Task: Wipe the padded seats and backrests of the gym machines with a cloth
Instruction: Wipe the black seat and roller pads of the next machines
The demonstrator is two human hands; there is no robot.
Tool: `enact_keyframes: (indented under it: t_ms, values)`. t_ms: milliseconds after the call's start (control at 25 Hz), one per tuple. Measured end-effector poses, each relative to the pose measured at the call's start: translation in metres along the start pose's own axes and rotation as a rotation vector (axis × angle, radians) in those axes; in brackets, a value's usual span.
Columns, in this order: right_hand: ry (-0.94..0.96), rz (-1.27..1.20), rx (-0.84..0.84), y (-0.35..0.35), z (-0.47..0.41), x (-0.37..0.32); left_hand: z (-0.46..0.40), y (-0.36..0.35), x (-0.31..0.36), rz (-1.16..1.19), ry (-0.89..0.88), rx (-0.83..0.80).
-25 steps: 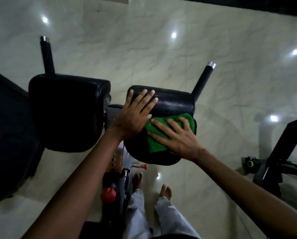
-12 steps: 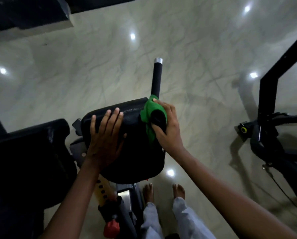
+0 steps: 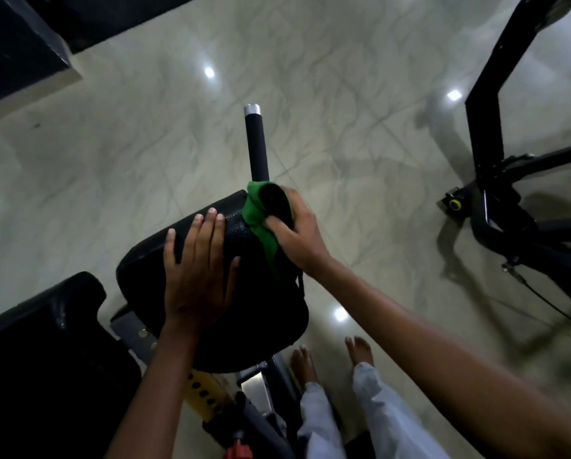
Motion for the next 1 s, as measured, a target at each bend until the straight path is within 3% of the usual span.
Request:
enact_keyframes:
  t_ms: [160,360,480,640,840,1000]
  values:
    - [-0.062,-0.023,-0.048,0.023,0.085,0.05,0.001,-0.001,0.003,0.014,0.027,0.024]
    - [-0.036,-0.002,-0.023,0.009,0.026,0.042,0.006,-0.005,0.002,0.027,-0.001,0.035]
    - [-0.152,-0.161,0.072,0.007,0.037,0.059,0.004,-0.004,0.003,0.025,-0.095,0.042]
    - [-0.276,-0.101,0.199,0.019,0.126,0.094,0.012,-0.005,0.006,0.028,-0.246,0.049]
    - [-0.189,0.022,0.172,0.017,0.085,0.069,0.021,-0.008,0.003,-0.022,-0.546,0.056]
    - [-0.218,-0.11,0.406,0.01,0.118,0.083,0.028,-0.012,0.002,-0.047,-0.643,0.071]
Point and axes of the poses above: each hand's wrist, its own z-axis away from the middle knuckle, its own y-axis out of the back of the hand, x = y × z, the point moved 5 cm from there along -z, towards the middle knuckle, and after that the axes turned 3 degrees about y, right-handed, at the moved point
